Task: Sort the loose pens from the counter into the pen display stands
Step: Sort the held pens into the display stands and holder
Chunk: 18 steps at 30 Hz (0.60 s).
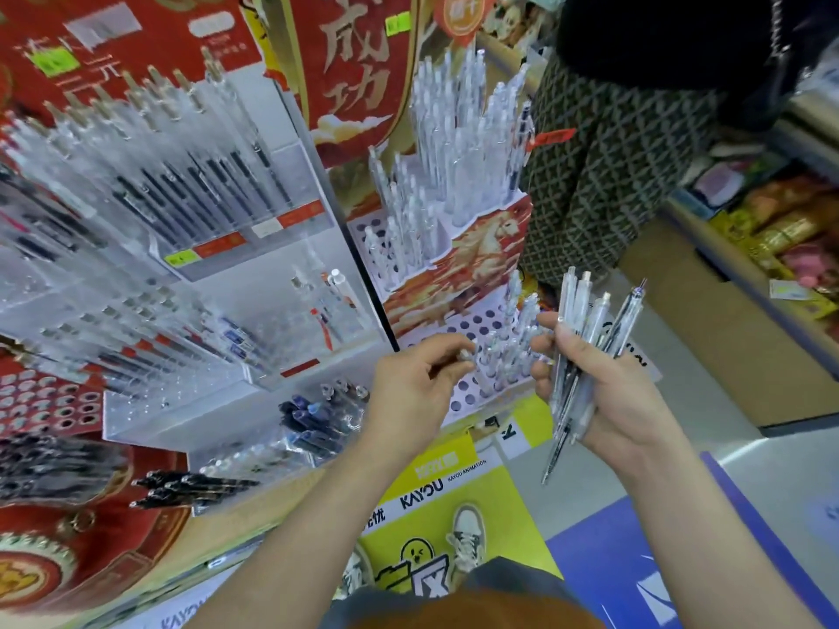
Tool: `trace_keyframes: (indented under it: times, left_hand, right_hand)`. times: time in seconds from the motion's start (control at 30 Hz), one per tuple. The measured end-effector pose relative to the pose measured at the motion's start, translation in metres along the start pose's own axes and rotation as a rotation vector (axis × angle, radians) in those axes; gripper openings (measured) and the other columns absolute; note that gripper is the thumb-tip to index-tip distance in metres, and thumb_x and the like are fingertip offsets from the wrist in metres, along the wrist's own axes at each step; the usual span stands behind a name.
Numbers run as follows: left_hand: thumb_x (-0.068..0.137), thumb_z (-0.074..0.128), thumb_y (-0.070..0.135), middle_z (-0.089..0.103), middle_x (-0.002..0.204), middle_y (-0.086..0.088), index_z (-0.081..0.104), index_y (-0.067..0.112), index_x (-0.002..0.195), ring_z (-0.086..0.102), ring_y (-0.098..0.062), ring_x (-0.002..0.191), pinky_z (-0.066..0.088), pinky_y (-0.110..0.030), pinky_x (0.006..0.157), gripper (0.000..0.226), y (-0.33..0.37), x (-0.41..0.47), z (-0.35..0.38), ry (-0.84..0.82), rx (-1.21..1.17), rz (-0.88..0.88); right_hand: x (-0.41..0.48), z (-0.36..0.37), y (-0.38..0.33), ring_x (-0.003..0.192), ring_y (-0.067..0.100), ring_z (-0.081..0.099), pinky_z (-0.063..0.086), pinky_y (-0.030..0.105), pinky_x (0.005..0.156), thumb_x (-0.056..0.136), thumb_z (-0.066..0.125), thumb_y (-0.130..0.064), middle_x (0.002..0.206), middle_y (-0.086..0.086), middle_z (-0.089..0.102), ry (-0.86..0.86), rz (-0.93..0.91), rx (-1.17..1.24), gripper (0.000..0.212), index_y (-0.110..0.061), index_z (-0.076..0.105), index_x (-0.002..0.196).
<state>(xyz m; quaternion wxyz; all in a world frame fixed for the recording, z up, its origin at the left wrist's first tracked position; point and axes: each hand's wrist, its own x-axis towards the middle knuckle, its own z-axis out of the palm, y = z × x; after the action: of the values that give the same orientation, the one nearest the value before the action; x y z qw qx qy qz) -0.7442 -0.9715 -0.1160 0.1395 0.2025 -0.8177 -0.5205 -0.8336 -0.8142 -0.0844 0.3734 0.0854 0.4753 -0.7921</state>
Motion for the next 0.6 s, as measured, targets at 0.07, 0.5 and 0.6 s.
trace_keyframes:
  times: [0.07,0.5,0.6]
  left_hand:
    - [0.087,0.066,0.003,0.070,0.084,0.010,0.072,0.016,0.094,0.063,-0.001,0.078,0.052,-0.023,0.074,0.016,-0.001,0.003,-0.002,-0.022,0.095,0.096]
    - [0.088,0.044,0.031,0.069,0.077,0.001,0.072,0.014,0.091,0.063,-0.019,0.071,0.047,-0.025,0.060,0.033,-0.004,0.003,0.016,-0.136,0.544,0.411]
    - [0.087,0.052,0.030,0.067,0.070,0.001,0.071,0.014,0.085,0.063,-0.020,0.065,0.049,-0.025,0.055,0.025,-0.006,0.009,0.019,-0.121,0.598,0.397]
  right_hand:
    - [0.000,0.001,0.001,0.054,0.014,0.063,0.051,0.022,0.048,0.094,0.050,-0.016,0.072,0.001,0.069,-0.013,0.002,-0.027,0.021,-0.009,0.063,0.110]
    - [0.000,0.007,0.002,0.051,0.016,0.063,0.050,0.023,0.045,0.080,0.060,-0.019,0.077,0.008,0.072,-0.052,0.017,-0.178,0.025,-0.005,0.063,0.101]
    - [0.001,0.006,0.004,0.049,0.017,0.060,0.048,0.024,0.044,0.076,0.064,-0.016,0.072,0.007,0.064,-0.056,0.021,-0.166,0.030,-0.004,0.064,0.103]
